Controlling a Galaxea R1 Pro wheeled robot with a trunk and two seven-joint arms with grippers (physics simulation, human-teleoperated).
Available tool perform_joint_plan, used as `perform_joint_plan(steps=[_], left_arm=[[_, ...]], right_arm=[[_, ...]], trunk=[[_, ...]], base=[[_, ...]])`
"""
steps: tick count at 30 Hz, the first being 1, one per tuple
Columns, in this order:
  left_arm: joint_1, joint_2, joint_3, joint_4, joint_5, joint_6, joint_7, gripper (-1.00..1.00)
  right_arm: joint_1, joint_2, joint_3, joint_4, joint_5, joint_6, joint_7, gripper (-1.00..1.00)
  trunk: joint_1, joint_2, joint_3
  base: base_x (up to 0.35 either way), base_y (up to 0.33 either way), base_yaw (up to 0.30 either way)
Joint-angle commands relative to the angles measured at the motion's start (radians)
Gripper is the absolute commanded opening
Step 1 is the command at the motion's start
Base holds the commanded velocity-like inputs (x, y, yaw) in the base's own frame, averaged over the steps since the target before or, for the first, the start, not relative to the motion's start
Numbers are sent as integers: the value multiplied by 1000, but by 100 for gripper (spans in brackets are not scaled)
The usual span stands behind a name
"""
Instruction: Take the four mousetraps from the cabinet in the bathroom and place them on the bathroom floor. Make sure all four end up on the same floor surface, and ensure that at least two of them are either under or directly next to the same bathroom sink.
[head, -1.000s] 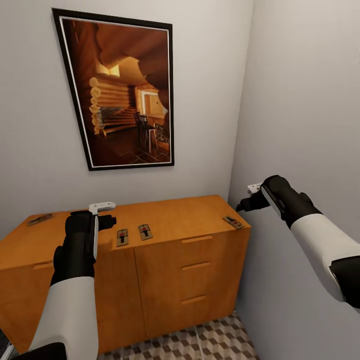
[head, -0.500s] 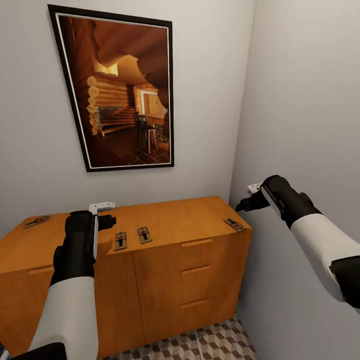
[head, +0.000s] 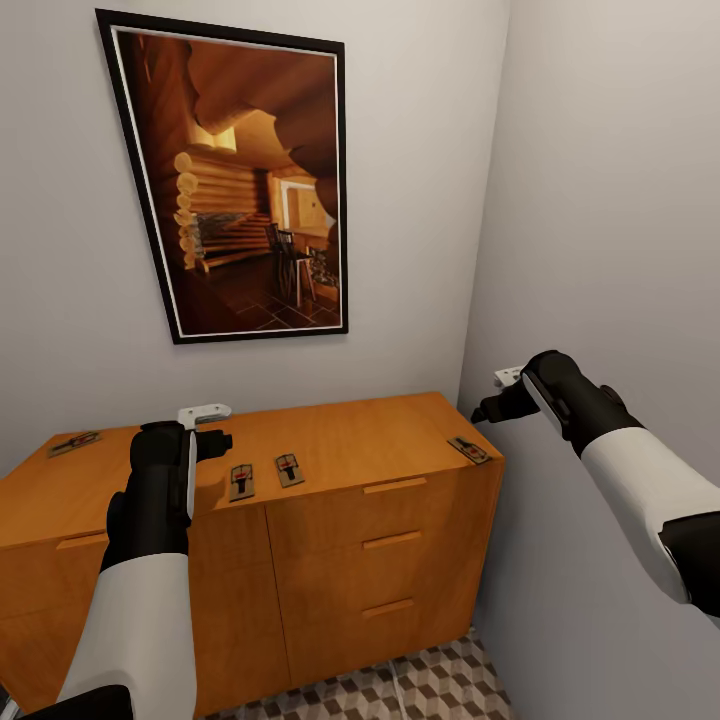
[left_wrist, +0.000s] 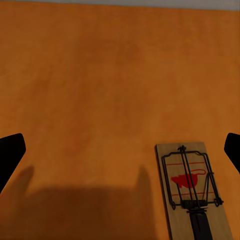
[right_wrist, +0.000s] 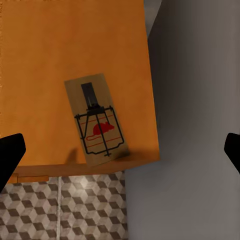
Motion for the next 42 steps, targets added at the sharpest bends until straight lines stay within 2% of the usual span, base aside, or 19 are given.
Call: perform_joint_plan(steps=[1, 8, 24, 42], left_arm=[[-1, -1, 2, -1, -8, 3, -8, 100], [-1, -1, 2, -1, -7, 3, -9, 100], [-1, -1, 2, -1, -6, 3, -9, 100], [-1, -1, 2, 2, -5, 3, -9, 100]], right_arm=[[-1, -1, 5, -1, -1, 3, 2, 100], [-1, 0, 2, 5, -3, 3, 2, 100], [-1, 0, -4, 83, -5, 3, 20, 100], [-1, 0, -6, 93, -4, 3, 27, 100]], trunk=[[0, -1, -1], [0, -1, -1], [0, -1, -1], [0, -1, -1]], base=[[0, 0, 0], [0, 0, 0], [0, 0, 0], [25, 0, 0]])
